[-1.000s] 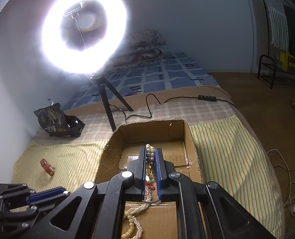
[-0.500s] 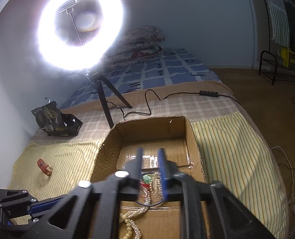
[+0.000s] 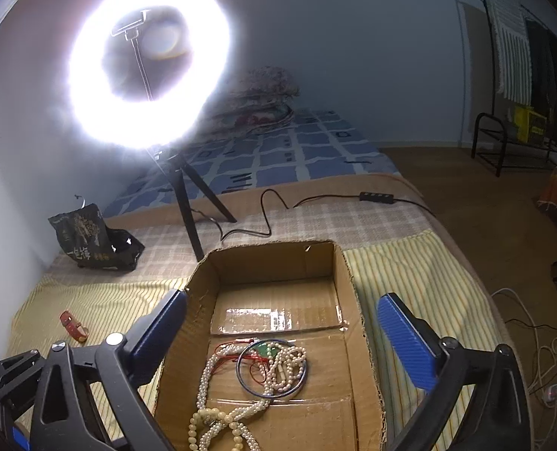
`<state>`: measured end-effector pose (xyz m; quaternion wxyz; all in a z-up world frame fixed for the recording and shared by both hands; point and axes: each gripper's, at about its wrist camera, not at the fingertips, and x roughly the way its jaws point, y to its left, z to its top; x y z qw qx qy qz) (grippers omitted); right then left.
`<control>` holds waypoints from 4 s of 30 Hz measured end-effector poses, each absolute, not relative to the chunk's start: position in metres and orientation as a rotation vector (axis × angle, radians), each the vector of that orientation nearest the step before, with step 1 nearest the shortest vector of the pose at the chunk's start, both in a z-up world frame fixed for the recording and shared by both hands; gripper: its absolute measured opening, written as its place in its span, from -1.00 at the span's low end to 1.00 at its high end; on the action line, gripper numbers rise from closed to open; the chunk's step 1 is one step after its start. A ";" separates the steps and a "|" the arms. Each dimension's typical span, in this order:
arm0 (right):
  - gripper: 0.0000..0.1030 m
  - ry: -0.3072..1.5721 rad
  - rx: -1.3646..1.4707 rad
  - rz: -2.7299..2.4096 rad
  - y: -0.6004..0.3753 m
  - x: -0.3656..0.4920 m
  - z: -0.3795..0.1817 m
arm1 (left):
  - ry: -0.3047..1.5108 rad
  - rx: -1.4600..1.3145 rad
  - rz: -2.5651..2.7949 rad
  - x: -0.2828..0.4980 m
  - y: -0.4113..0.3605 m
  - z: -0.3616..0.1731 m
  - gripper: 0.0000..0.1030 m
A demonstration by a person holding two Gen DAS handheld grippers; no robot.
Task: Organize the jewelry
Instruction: 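Open the right tool over the box while the left tool releases the earring inside, then move both open tools back over the bed toward the watch and earring, then grasp the second pearl earring with the right tool while the left tool grasps the red-strap watch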
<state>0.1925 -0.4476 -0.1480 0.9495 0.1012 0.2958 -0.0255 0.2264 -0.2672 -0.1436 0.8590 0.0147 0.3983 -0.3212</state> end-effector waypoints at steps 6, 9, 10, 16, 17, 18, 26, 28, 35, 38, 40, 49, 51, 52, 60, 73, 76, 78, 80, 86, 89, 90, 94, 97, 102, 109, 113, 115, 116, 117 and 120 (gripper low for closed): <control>0.99 0.600 0.191 -0.053 -0.442 0.190 -0.141 | 0.828 0.036 -0.668 0.223 -0.263 -0.139 0.38; 0.99 0.595 0.189 -0.053 -0.439 0.187 -0.137 | 0.819 0.044 -0.664 0.219 -0.260 -0.135 0.39; 0.99 0.593 0.189 -0.052 -0.438 0.187 -0.136 | 0.816 0.047 -0.662 0.218 -0.258 -0.134 0.39; 0.99 0.578 0.184 -0.044 -0.430 0.181 -0.126 | 0.796 0.061 -0.646 0.213 -0.247 -0.126 0.39; 0.99 0.576 0.182 -0.043 -0.428 0.180 -0.124 | 0.793 0.061 -0.643 0.212 -0.244 -0.124 0.39; 0.99 0.573 0.180 -0.042 -0.427 0.179 -0.123 | 0.790 0.060 -0.641 0.212 -0.242 -0.124 0.39; 0.99 0.557 0.175 -0.028 -0.411 0.172 -0.111 | 0.772 0.062 -0.611 0.208 -0.217 -0.117 0.40; 0.99 0.553 0.170 -0.024 -0.405 0.171 -0.109 | 0.770 0.063 -0.599 0.209 -0.209 -0.116 0.40; 0.99 0.550 0.158 0.006 -0.384 0.174 -0.107 | 0.763 0.061 -0.552 0.210 -0.177 -0.114 0.40; 0.99 0.551 0.140 0.018 -0.372 0.175 -0.107 | 0.761 0.050 -0.526 0.213 -0.161 -0.113 0.40; 0.99 0.553 0.131 0.029 -0.365 0.176 -0.108 | 0.763 0.042 -0.508 0.215 -0.149 -0.114 0.40; 0.99 0.568 0.113 0.097 -0.333 0.178 -0.116 | 0.780 0.007 -0.420 0.229 -0.097 -0.121 0.40; 0.99 0.575 0.113 0.120 -0.326 0.179 -0.119 | 0.789 -0.014 -0.399 0.232 -0.084 -0.123 0.40; 0.99 0.581 0.112 0.133 -0.321 0.179 -0.121 | 0.792 -0.020 -0.392 0.233 -0.079 -0.124 0.40; 0.99 0.645 0.100 0.232 -0.280 0.180 -0.148 | 0.828 -0.077 -0.330 0.249 -0.039 -0.142 0.40; 0.62 0.828 0.070 0.247 -0.240 0.176 -0.228 | 0.949 -0.184 -0.286 0.282 0.000 -0.196 0.40; 0.57 0.848 0.048 0.245 -0.235 0.180 -0.237 | 0.974 -0.214 -0.284 0.290 0.001 -0.208 0.40; 0.53 0.857 0.042 0.244 -0.233 0.181 -0.243 | 0.991 -0.226 -0.288 0.295 -0.001 -0.215 0.40; 0.50 0.864 0.036 0.241 -0.233 0.182 -0.247 | 0.997 -0.224 -0.294 0.297 -0.004 -0.218 0.40; 0.28 0.890 0.041 0.249 -0.234 0.190 -0.259 | 1.016 -0.239 -0.310 0.307 -0.015 -0.228 0.40; 0.22 0.897 0.045 0.257 -0.232 0.193 -0.261 | 1.024 -0.257 -0.307 0.311 -0.016 -0.233 0.40; 0.21 0.898 0.041 0.257 -0.232 0.194 -0.262 | 1.026 -0.260 -0.306 0.312 -0.017 -0.234 0.40; 0.06 0.899 0.035 0.255 -0.229 0.197 -0.265 | 1.032 -0.259 -0.301 0.317 -0.017 -0.238 0.40; -0.12 0.897 0.033 0.249 -0.228 0.199 -0.266 | 1.034 -0.278 -0.294 0.319 -0.014 -0.240 0.40; -0.34 0.893 0.014 0.248 -0.226 0.199 -0.268 | 1.043 -0.299 -0.292 0.323 -0.012 -0.243 0.40; -0.67 0.886 0.029 0.259 -0.230 0.198 -0.268 | 1.063 -0.287 -0.299 0.326 -0.018 -0.248 0.19; -0.70 0.885 0.032 0.260 -0.231 0.199 -0.268 | 1.067 -0.279 -0.293 0.327 -0.020 -0.250 -0.04; -0.70 0.885 0.029 0.260 -0.231 0.199 -0.268 | 1.064 -0.280 -0.294 0.327 -0.019 -0.249 -0.09; -0.70 0.884 0.026 0.261 -0.231 0.199 -0.267 | 1.060 -0.282 -0.293 0.327 -0.019 -0.249 -0.12; -0.70 0.884 0.025 0.262 -0.230 0.199 -0.267 | 1.055 -0.282 -0.292 0.327 -0.018 -0.249 -0.17; -0.70 0.882 0.019 0.264 -0.229 0.198 -0.267 | 1.047 -0.295 -0.302 0.327 -0.018 -0.247 -0.33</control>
